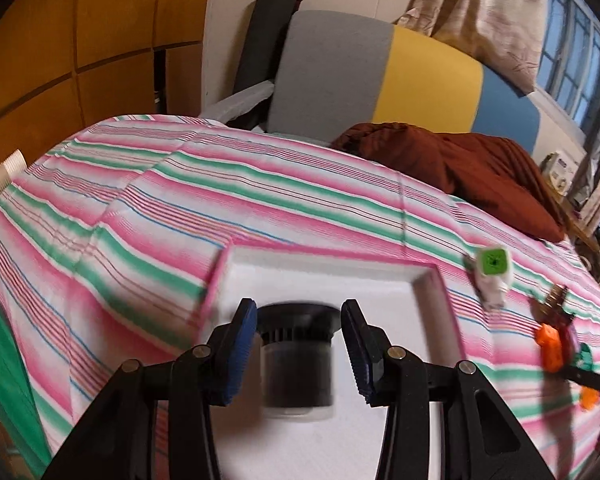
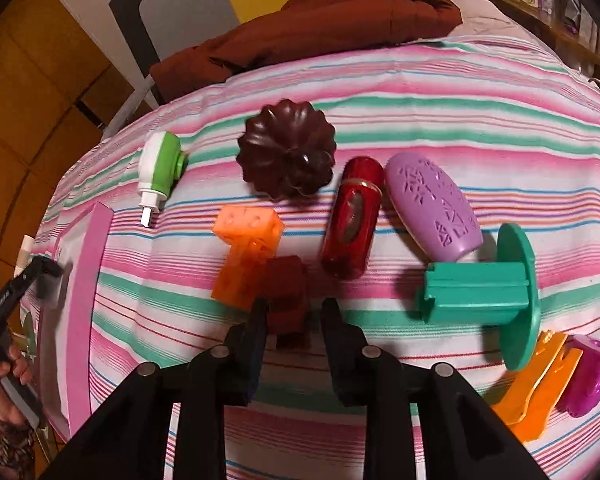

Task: Organize rigid objects
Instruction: 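Lower the cup into the white tray and open the left gripper while right holds red block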

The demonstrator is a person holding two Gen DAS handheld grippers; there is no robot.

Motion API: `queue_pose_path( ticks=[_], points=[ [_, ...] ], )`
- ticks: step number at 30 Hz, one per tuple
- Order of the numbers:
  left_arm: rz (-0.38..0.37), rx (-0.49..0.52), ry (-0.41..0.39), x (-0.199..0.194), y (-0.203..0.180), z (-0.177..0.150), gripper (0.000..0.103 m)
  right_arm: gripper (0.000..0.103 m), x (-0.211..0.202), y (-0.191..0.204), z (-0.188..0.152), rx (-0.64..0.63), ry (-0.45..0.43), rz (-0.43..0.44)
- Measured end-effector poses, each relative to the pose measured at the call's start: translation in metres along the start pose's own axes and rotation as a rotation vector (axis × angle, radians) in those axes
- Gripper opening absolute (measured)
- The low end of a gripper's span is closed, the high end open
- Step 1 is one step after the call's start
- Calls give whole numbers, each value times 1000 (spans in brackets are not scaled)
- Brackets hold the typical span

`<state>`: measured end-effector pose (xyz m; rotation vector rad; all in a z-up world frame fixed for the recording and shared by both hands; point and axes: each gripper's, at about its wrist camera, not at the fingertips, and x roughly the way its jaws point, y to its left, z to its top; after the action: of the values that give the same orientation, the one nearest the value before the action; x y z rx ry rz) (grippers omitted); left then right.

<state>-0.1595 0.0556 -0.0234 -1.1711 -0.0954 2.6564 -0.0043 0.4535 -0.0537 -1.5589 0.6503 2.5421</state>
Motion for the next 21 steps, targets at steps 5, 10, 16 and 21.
queue_pose_path(
  ticks=[5, 10, 16, 21],
  points=[
    [20, -35, 11, 13, 10, 13, 45, 14, 0, -6, 1, 19, -7, -7],
    [69, 33, -3, 19, 4, 14, 45, 14, 0, 0, 1, -22, -12, -37],
    [59, 14, -19, 13, 8, 9, 47, 14, 3, 5, 1, -35, -13, -54],
    [192, -119, -152, -15, 28, 9, 91, 14, -2, -1, 0, -24, -24, -60]
  ],
)
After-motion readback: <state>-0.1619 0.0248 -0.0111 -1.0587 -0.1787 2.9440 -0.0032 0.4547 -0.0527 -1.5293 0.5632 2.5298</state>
